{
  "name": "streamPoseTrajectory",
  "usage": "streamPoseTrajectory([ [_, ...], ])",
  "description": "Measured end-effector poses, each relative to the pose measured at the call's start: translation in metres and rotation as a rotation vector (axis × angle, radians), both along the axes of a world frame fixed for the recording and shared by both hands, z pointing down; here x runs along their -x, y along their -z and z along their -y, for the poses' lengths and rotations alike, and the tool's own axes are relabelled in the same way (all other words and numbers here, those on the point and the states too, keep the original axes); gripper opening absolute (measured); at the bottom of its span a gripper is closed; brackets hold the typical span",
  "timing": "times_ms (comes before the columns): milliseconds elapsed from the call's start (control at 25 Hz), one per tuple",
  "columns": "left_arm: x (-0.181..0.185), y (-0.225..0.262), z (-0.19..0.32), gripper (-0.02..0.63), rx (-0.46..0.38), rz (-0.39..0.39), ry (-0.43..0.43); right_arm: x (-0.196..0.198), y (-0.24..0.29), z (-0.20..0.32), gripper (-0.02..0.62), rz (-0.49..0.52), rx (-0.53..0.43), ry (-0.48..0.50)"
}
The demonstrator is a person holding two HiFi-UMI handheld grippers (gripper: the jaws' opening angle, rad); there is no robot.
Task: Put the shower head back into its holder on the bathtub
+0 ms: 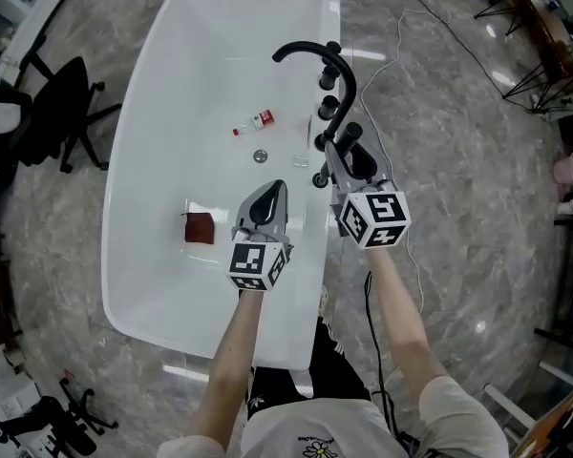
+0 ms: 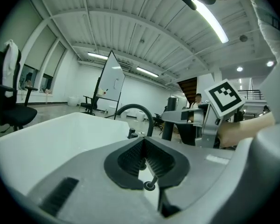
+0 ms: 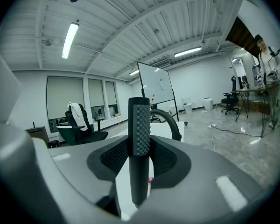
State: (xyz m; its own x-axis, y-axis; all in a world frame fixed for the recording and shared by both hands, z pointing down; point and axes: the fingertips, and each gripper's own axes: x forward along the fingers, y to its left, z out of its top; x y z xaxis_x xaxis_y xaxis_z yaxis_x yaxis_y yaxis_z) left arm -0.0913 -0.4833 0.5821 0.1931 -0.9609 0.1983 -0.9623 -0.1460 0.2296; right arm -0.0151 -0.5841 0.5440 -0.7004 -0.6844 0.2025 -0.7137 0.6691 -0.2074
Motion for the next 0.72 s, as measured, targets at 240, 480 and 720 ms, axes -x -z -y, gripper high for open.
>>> streamPoseTrajectory([
  [240, 0.007, -0.037, -0.003, 0.0, 0.05, -0.025, 0.004, 0.006, -0.053, 0.016, 0.141, -0.044, 0.038, -0.015],
  [480, 0.005, -0.052, -0.004, 0.0, 0.073, -0.038, -0.009, 0.005, -0.089, 0.019, 0.141, -0.081, 0.073, -0.034],
  [720, 0.0, -0.059, -0.004, 0.0, 0.089, -0.051, -0.014, 0.008, -0.122, 0.014, 0.141, -0.151, 0.093, -0.024],
])
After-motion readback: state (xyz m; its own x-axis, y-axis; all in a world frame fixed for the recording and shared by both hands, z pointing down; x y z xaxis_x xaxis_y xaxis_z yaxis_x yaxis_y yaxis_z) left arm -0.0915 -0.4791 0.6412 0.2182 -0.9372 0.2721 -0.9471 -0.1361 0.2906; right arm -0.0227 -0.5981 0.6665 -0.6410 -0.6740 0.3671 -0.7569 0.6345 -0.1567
